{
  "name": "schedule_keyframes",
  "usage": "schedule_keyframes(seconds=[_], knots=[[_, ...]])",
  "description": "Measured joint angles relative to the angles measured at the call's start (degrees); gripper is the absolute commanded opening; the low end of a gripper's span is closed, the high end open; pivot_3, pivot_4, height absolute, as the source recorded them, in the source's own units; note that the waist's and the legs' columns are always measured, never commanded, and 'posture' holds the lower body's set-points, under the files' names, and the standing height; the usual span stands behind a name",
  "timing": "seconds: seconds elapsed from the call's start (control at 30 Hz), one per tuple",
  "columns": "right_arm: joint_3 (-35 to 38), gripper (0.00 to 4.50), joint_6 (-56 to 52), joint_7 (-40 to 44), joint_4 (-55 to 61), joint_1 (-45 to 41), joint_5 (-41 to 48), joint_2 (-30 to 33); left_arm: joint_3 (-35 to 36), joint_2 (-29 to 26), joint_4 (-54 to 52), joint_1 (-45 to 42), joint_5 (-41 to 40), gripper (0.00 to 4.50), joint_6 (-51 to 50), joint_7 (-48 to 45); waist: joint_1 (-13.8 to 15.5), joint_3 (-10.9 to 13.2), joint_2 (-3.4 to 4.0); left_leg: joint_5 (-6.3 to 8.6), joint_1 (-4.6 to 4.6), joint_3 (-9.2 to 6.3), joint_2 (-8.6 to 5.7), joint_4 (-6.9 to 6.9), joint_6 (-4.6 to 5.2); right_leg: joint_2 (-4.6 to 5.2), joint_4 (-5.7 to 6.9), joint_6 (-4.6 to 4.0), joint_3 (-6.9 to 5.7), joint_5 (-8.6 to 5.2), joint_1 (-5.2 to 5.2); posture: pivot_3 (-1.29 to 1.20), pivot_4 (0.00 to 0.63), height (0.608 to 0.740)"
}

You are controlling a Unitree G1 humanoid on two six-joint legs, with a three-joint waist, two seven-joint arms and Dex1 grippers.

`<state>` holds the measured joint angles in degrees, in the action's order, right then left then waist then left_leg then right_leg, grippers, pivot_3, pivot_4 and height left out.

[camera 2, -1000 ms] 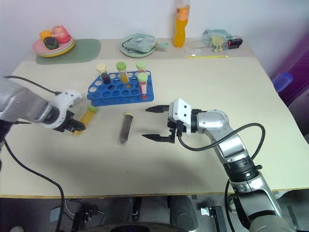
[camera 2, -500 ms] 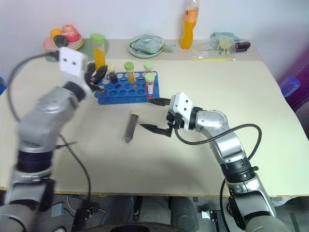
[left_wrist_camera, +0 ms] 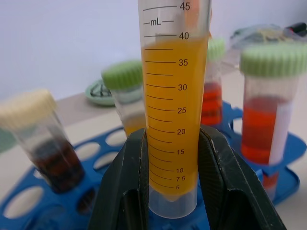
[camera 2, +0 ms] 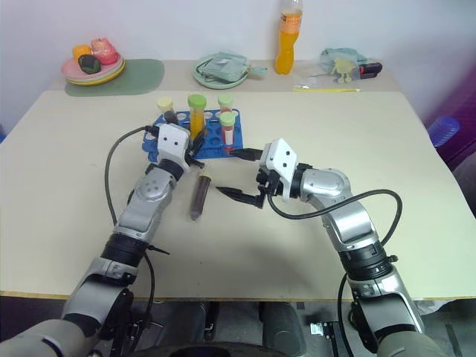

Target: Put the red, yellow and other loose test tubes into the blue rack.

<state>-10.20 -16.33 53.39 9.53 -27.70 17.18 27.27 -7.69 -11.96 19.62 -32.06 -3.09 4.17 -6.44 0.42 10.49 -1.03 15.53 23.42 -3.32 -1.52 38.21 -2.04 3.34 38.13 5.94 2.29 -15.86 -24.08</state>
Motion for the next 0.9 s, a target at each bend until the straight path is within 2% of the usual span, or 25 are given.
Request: schedule_keyframes(seconds=[0.53,0.9], knots=[[0.6,4.38,-2.66,-0.47,3.26,1.63,1.78,0.94,3.07,3.24,10.56,-2.74,2.16,0.82,9.62,-0.56,0.13,0.0,0.0,0.01,0.0,-0.01,-0.01,0.0,0.02,-0.01,0.01,0.0,-0.01,0.0,0.01,0.0,0.15,0.729],[4.1,4.38,-9.58,-6.77,5.96,6.75,6.15,-0.84,5.36,5.5,15.37,-4.31,1.34,0.82,13.68,-1.68,0.16,-0.01,-0.01,0.01,-0.01,-0.01,-0.01,0.01,0.02,-0.02,0.03,0.01,-0.01,0.01,0.02,0.0,0.15,0.729]])
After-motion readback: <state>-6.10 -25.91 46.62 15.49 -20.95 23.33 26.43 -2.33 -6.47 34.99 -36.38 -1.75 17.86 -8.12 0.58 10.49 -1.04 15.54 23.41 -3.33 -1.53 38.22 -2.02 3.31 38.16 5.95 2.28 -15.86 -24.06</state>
